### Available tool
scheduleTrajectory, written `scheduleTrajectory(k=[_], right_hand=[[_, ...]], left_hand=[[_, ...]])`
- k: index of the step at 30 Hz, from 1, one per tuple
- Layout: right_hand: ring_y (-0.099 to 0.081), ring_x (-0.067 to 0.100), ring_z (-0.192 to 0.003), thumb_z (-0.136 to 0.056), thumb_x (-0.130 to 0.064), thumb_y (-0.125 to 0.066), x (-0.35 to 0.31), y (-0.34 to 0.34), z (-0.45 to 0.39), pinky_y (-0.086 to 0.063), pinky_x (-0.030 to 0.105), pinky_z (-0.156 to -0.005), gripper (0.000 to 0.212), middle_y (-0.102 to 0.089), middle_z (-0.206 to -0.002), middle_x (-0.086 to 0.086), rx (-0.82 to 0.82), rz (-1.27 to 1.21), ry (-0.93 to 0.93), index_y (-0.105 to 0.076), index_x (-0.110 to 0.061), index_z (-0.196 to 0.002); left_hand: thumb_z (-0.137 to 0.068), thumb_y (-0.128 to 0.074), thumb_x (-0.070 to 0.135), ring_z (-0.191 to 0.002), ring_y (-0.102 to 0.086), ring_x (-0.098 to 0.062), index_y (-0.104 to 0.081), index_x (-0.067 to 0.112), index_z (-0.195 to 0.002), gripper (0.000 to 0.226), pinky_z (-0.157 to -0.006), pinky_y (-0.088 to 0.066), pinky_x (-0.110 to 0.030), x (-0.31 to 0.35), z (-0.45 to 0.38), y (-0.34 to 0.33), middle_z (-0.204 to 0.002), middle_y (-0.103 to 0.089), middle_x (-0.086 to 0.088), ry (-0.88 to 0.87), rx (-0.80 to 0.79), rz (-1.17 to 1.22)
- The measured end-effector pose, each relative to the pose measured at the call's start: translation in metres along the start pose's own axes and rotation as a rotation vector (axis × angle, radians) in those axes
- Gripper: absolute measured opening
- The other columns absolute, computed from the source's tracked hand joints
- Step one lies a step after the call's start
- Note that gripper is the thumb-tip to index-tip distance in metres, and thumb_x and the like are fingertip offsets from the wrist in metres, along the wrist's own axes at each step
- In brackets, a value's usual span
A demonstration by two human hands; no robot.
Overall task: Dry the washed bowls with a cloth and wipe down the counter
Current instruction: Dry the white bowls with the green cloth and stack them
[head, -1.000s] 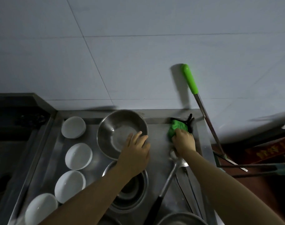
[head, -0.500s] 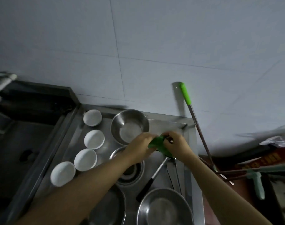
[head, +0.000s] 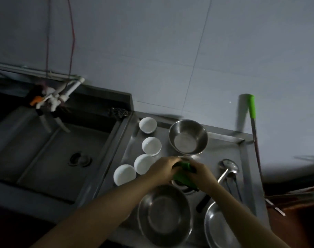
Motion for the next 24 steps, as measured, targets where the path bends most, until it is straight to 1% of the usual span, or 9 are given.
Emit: scheduleTrajectory(k=[2,4,6,9,14,17,20,22,24], right_hand=[[-0.065,0.013,-0.105,-0.09,-0.022,-0.068,-0.011,-0.032,-0.004,-0.049,0.028,-0.095,0.023,-0.071,-0.109,-0.005,0.005,0.096,-0.047,-0.073,-0.019,-0.113],[-0.065,0.02,-0.097,-0.091,-0.019,-0.065,-0.03,-0.058,-0.001,-0.05,0.035,-0.09,0.017,-0.072,-0.1,0.002,-0.005,0.149,-0.117,-0.074,-0.013,-0.103],[-0.065,0.02,-0.089,-0.091,-0.019,-0.064,-0.05,-0.075,0.005,-0.048,0.031,-0.079,0.009,-0.07,-0.089,0.0,0.026,0.135,-0.148,-0.071,-0.015,-0.095],[-0.063,0.011,-0.083,-0.094,-0.026,-0.063,-0.076,-0.099,0.016,-0.043,0.022,-0.071,0.006,-0.064,-0.083,-0.01,0.016,0.073,-0.184,-0.067,-0.024,-0.098],[-0.065,0.013,-0.093,-0.095,-0.03,-0.059,-0.1,-0.137,0.033,-0.048,0.025,-0.079,0.018,-0.066,-0.091,-0.01,-0.017,-0.02,-0.239,-0.066,-0.027,-0.111],[-0.065,0.014,-0.093,-0.096,-0.029,-0.056,-0.103,-0.158,0.043,-0.045,0.017,-0.069,0.022,-0.068,-0.097,-0.006,-0.022,-0.046,-0.246,-0.065,-0.024,-0.115],[-0.065,0.012,-0.086,-0.097,-0.024,-0.054,-0.098,-0.181,0.05,-0.048,0.016,-0.066,0.021,-0.069,-0.096,-0.003,-0.04,-0.064,-0.269,-0.064,-0.02,-0.115],[-0.064,0.009,-0.083,-0.098,-0.022,-0.054,-0.096,-0.196,0.057,-0.049,0.016,-0.065,0.017,-0.067,-0.094,-0.003,-0.065,-0.063,-0.281,-0.064,-0.02,-0.112],[-0.064,0.01,-0.079,-0.099,-0.021,-0.055,-0.095,-0.21,0.067,-0.048,0.015,-0.061,0.011,-0.067,-0.09,-0.002,-0.06,-0.081,-0.296,-0.064,-0.021,-0.105]], left_hand=[[-0.095,-0.056,0.031,-0.098,-0.062,-0.005,-0.066,0.03,-0.114,0.022,-0.086,-0.049,-0.026,-0.026,0.023,0.022,-0.107,-0.068,0.013,-0.008,-0.028,-0.015],[-0.096,-0.057,0.032,-0.096,-0.063,-0.009,-0.068,0.024,-0.112,0.021,-0.085,-0.052,-0.03,-0.055,0.047,0.049,-0.105,-0.069,0.007,0.023,-0.038,-0.029],[-0.097,-0.06,0.031,-0.1,-0.065,-0.015,-0.068,0.02,-0.115,0.023,-0.086,-0.051,-0.03,-0.09,0.07,0.074,-0.111,-0.07,0.0,0.093,-0.035,-0.077],[-0.096,-0.061,0.027,-0.101,-0.065,-0.019,-0.069,0.018,-0.114,0.022,-0.085,-0.052,-0.033,-0.134,0.104,0.095,-0.114,-0.069,-0.001,0.15,-0.06,-0.165],[-0.093,-0.058,0.031,-0.101,-0.064,-0.022,-0.068,0.023,-0.112,0.023,-0.078,-0.045,-0.028,-0.191,0.148,0.096,-0.116,-0.067,0.0,0.275,-0.08,-0.254],[-0.092,-0.054,0.027,-0.091,-0.066,-0.023,-0.068,0.02,-0.103,0.019,-0.074,-0.051,-0.033,-0.215,0.171,0.081,-0.1,-0.07,-0.001,0.336,-0.092,-0.235],[-0.096,-0.051,0.019,-0.076,-0.061,-0.021,-0.06,0.017,-0.087,0.013,-0.062,-0.04,-0.03,-0.225,0.193,0.07,-0.08,-0.061,0.001,0.388,-0.072,-0.203],[-0.096,-0.053,0.019,-0.073,-0.059,-0.018,-0.057,0.018,-0.085,0.012,-0.062,-0.042,-0.029,-0.239,0.206,0.06,-0.079,-0.058,0.003,0.439,-0.068,-0.187],[-0.094,-0.056,0.022,-0.079,-0.063,-0.017,-0.064,0.019,-0.095,0.008,-0.068,-0.053,-0.032,-0.252,0.216,0.049,-0.088,-0.067,0.002,0.476,-0.082,-0.168]])
Point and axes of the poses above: each hand's wrist, its own z-axis away from the middle knuckle, its own y-axis out of the back of the hand, x = y × z, the point moved 8 cm from there along -z, towards the middle knuckle
